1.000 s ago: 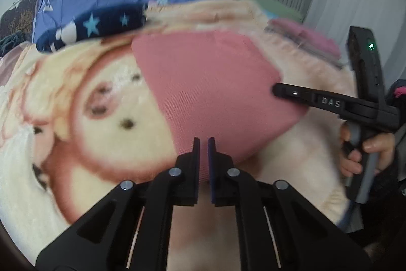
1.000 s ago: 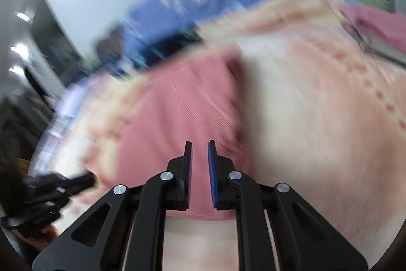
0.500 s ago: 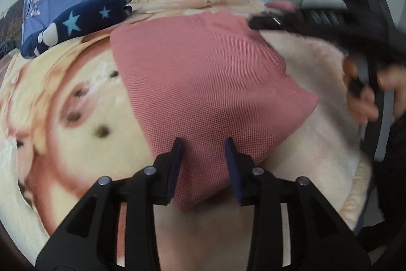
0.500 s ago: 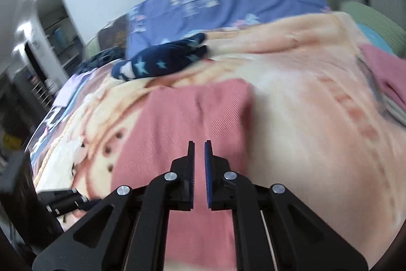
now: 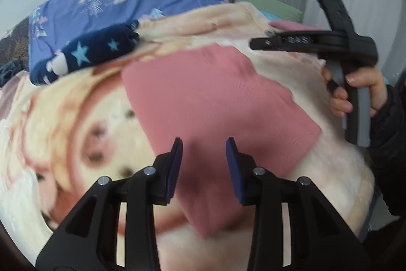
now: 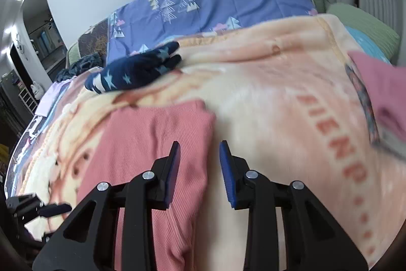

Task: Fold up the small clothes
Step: 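Open the right tool and withdraw both tools from the folded sweatshirt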

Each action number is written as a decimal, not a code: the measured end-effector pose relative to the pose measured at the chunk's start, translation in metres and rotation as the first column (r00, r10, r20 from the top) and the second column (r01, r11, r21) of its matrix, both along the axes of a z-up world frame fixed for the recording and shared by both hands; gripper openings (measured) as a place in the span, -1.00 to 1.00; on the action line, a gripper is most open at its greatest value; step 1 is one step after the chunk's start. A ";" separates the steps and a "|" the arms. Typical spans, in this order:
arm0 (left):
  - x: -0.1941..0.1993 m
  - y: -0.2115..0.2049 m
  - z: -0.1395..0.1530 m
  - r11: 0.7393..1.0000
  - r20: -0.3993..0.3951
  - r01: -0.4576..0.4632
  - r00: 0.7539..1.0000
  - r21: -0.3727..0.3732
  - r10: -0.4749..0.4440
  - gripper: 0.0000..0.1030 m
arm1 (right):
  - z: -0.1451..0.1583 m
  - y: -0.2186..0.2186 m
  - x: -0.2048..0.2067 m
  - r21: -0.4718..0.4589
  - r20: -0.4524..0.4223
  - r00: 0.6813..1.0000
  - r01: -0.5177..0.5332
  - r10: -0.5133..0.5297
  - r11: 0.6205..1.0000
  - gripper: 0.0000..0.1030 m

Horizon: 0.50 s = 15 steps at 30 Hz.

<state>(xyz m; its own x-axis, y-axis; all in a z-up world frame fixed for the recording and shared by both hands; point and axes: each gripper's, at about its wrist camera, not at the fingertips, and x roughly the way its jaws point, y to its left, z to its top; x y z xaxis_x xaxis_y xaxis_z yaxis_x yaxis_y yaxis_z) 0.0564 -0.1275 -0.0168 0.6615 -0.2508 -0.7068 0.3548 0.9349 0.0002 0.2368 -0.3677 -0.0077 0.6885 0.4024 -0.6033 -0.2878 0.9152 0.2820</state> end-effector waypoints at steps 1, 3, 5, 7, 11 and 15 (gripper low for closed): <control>0.011 0.004 0.001 1.000 -0.002 -0.029 1.000 -0.007 0.029 -0.28 | 0.002 0.002 0.006 0.000 0.009 1.000 -0.005 0.005 1.000 -0.37; 0.037 0.017 0.000 0.992 -0.036 -0.113 0.993 -0.063 0.111 -0.28 | 0.002 0.005 0.012 0.057 0.024 0.998 -0.063 0.062 0.996 -0.37; 0.056 0.031 -0.007 0.971 -0.098 -0.165 0.984 -0.174 0.150 -0.29 | -0.010 0.012 0.018 0.128 0.018 0.985 -0.173 0.172 0.977 -0.59; 0.069 0.034 -0.026 0.961 -0.155 -0.161 0.980 -0.224 0.128 -0.24 | -0.040 0.021 0.034 -0.020 -0.044 0.995 -0.096 0.095 0.995 -0.68; 0.066 0.016 -0.045 0.991 -0.061 -0.106 0.993 -0.077 0.101 -0.20 | -0.060 0.007 0.048 0.029 -0.105 0.993 -0.050 0.053 0.998 -0.83; 0.063 0.015 -0.040 0.992 -0.054 -0.106 0.993 -0.071 0.102 -0.21 | -0.053 0.001 0.037 0.052 -0.099 0.994 -0.036 0.041 0.998 -0.76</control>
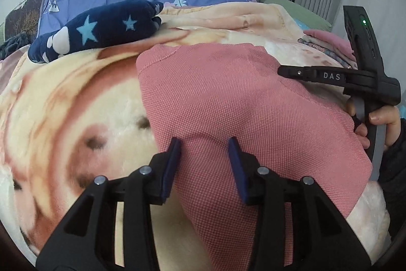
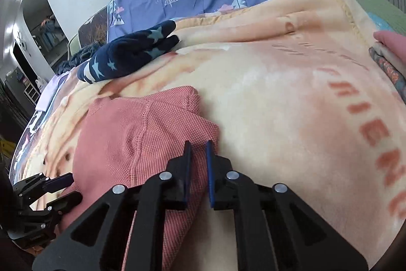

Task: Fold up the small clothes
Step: 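Open the right tool and withdraw both tools from the folded sweatshirt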

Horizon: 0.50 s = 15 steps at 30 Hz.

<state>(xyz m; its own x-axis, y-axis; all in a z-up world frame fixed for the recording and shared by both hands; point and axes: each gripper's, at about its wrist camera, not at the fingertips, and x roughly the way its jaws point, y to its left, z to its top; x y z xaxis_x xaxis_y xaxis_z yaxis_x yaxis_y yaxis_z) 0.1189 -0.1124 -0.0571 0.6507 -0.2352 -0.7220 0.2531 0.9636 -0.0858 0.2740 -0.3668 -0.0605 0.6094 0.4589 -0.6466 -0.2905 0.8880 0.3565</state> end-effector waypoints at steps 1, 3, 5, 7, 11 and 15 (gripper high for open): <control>-0.001 0.003 0.003 1.000 -0.007 -0.004 1.000 -0.017 0.004 -0.19 | 0.004 -0.007 -0.005 0.018 -0.005 1.000 0.015 -0.015 1.000 -0.66; -0.003 0.013 0.010 0.999 -0.016 -0.023 1.000 -0.038 0.023 0.04 | 0.011 -0.022 -0.016 0.064 -0.013 1.000 0.027 -0.026 0.998 -0.46; -0.010 0.024 0.016 0.998 0.002 -0.047 0.999 -0.031 0.047 0.13 | 0.015 -0.033 -0.026 0.104 -0.022 1.000 0.025 -0.023 0.994 -0.41; -0.011 0.037 0.021 0.997 0.014 -0.072 0.997 -0.030 0.073 0.17 | 0.018 -0.041 -0.038 0.115 -0.032 0.999 0.018 -0.014 0.993 -0.39; -0.010 0.051 0.018 0.991 -0.032 -0.114 0.993 -0.066 0.113 0.19 | 0.015 -0.039 -0.059 0.115 -0.051 0.998 -0.028 0.034 0.993 -0.36; -0.015 0.050 0.015 0.992 -0.053 -0.091 0.995 -0.087 0.087 0.32 | 0.011 -0.035 -0.077 0.078 -0.054 0.996 -0.072 0.076 0.994 -0.18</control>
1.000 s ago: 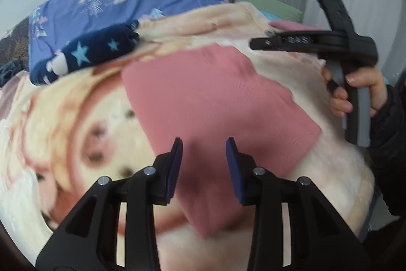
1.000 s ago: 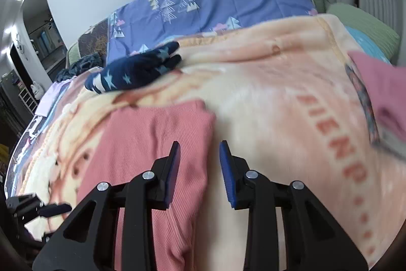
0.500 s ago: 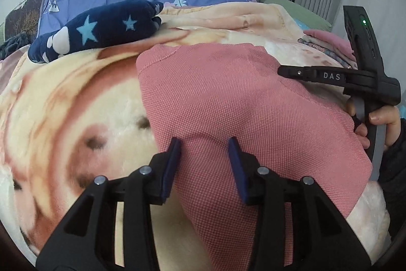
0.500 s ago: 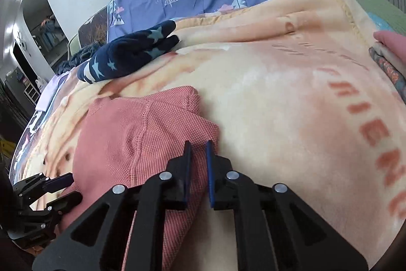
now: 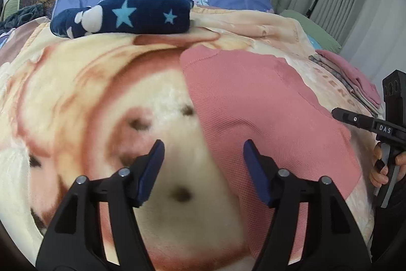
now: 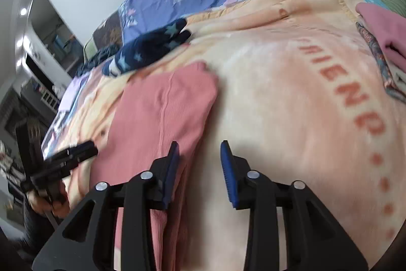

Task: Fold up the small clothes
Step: 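Open the right tool and withdraw both tools from the folded sweatshirt, then grasp the folded pink sweatshirt bundle with both tools at its edges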

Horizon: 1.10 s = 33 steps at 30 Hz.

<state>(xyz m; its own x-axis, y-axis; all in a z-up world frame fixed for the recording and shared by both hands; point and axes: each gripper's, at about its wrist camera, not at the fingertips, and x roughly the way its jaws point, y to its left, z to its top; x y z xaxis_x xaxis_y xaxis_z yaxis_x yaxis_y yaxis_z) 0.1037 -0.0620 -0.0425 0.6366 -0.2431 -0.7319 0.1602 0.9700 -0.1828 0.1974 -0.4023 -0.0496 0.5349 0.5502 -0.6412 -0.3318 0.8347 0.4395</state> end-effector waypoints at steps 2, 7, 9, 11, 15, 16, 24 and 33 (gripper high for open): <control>-0.003 -0.002 -0.001 1.000 0.005 0.008 1.000 0.005 -0.008 0.35 | -0.003 0.000 -0.003 -0.007 -0.005 1.000 -0.003 0.003 1.000 -0.10; 0.001 -0.002 -0.003 1.000 -0.010 0.009 1.000 -0.022 -0.009 0.41 | -0.007 -0.005 -0.003 0.046 -0.040 0.999 0.003 -0.001 0.999 -0.09; 0.001 -0.001 -0.004 1.000 -0.011 0.014 1.000 -0.025 -0.014 0.52 | -0.005 -0.005 -0.004 0.039 -0.036 0.999 -0.001 0.003 0.999 -0.08; 0.003 -0.001 -0.005 1.000 -0.015 0.018 1.000 -0.024 -0.018 0.58 | -0.006 -0.005 -0.004 0.041 -0.037 0.999 -0.003 0.005 0.999 -0.05; 0.010 0.001 -0.010 0.998 -0.044 0.015 0.999 -0.060 -0.017 0.64 | -0.007 -0.007 -0.003 0.057 -0.045 0.999 -0.004 0.007 0.998 -0.04; 0.011 0.002 -0.011 0.997 -0.050 0.015 0.999 -0.073 -0.019 0.65 | -0.006 -0.007 -0.004 0.055 -0.041 0.999 -0.006 0.008 0.998 -0.02; 0.014 0.003 -0.011 0.986 -0.068 0.065 0.995 -0.155 -0.076 0.71 | -0.004 -0.004 0.000 0.059 -0.040 0.999 -0.011 0.013 0.998 0.21; 0.027 -0.005 -0.020 0.974 -0.091 0.108 0.988 -0.197 -0.128 0.73 | -0.009 -0.005 0.003 0.078 -0.047 0.999 -0.019 0.023 0.997 0.23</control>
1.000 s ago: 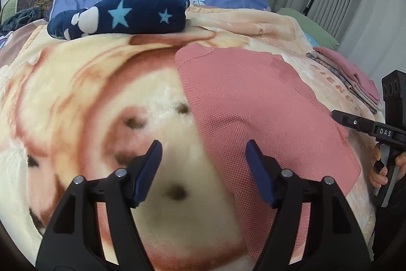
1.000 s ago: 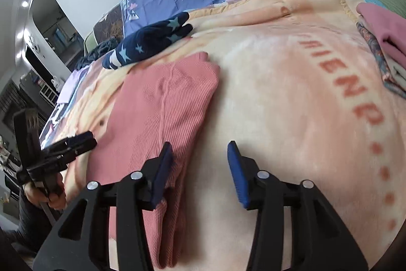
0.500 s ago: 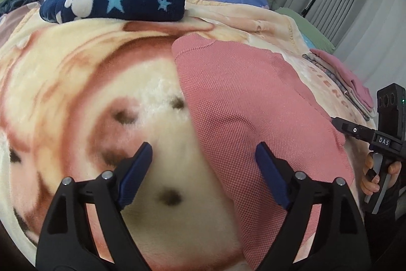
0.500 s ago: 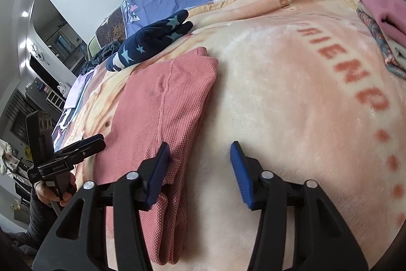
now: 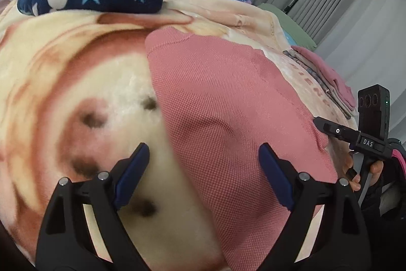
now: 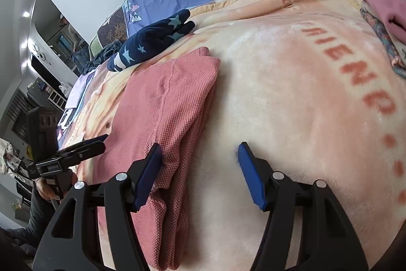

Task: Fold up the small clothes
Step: 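Grasp the folded pink sweatshirt bundle with both tools at its edges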

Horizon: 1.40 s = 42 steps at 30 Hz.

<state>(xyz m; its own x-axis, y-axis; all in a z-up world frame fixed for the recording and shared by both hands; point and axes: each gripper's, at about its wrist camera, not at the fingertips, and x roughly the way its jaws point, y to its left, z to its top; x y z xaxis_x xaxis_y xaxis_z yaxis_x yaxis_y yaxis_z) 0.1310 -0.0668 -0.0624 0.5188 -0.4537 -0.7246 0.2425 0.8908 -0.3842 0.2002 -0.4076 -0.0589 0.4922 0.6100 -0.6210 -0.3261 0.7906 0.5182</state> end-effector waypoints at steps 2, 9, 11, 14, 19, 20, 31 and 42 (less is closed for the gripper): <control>0.004 -0.001 -0.002 1.000 -0.008 0.005 1.000 -0.004 -0.005 0.74 | 0.000 0.001 0.003 0.002 -0.007 1.000 -0.006 0.006 1.000 0.24; 0.019 -0.008 -0.004 0.998 -0.043 0.032 0.999 -0.048 -0.034 0.74 | 0.006 0.009 0.015 0.074 -0.044 0.998 -0.048 0.052 0.996 0.30; 0.020 -0.012 -0.004 0.998 -0.046 0.050 0.998 -0.048 -0.052 0.74 | 0.010 0.010 0.015 0.102 -0.044 0.997 -0.064 0.069 0.993 0.30; 0.023 -0.015 -0.004 0.997 -0.051 0.074 0.996 -0.033 -0.075 0.74 | 0.018 0.013 0.013 0.119 -0.031 0.995 -0.092 0.096 0.989 0.33; 0.031 -0.016 -0.012 0.996 -0.051 0.078 0.995 -0.046 -0.081 0.74 | 0.007 0.031 0.027 0.049 -0.063 0.991 -0.119 0.122 0.992 0.43; 0.031 -0.017 -0.013 0.996 -0.049 0.082 0.995 -0.046 -0.084 0.74 | -0.002 0.035 0.033 0.048 -0.085 0.987 -0.130 0.134 0.990 0.43; 0.038 -0.017 -0.016 0.992 -0.041 0.110 0.993 -0.063 -0.113 0.76 | -0.008 0.050 0.049 0.063 -0.071 0.980 -0.182 0.186 0.981 0.31; 0.028 -0.012 -0.012 0.984 -0.029 0.140 0.989 -0.107 -0.144 0.73 | -0.008 0.041 0.037 0.079 -0.082 0.967 -0.237 0.243 0.968 0.19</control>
<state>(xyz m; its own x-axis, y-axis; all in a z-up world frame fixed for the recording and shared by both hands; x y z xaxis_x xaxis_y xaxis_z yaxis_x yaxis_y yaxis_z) 0.1594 -0.0790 -0.0747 0.4177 -0.5949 -0.6868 0.3479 0.8030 -0.4839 0.2372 -0.3668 -0.0672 0.2700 0.7460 -0.6088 -0.4514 0.6565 0.6044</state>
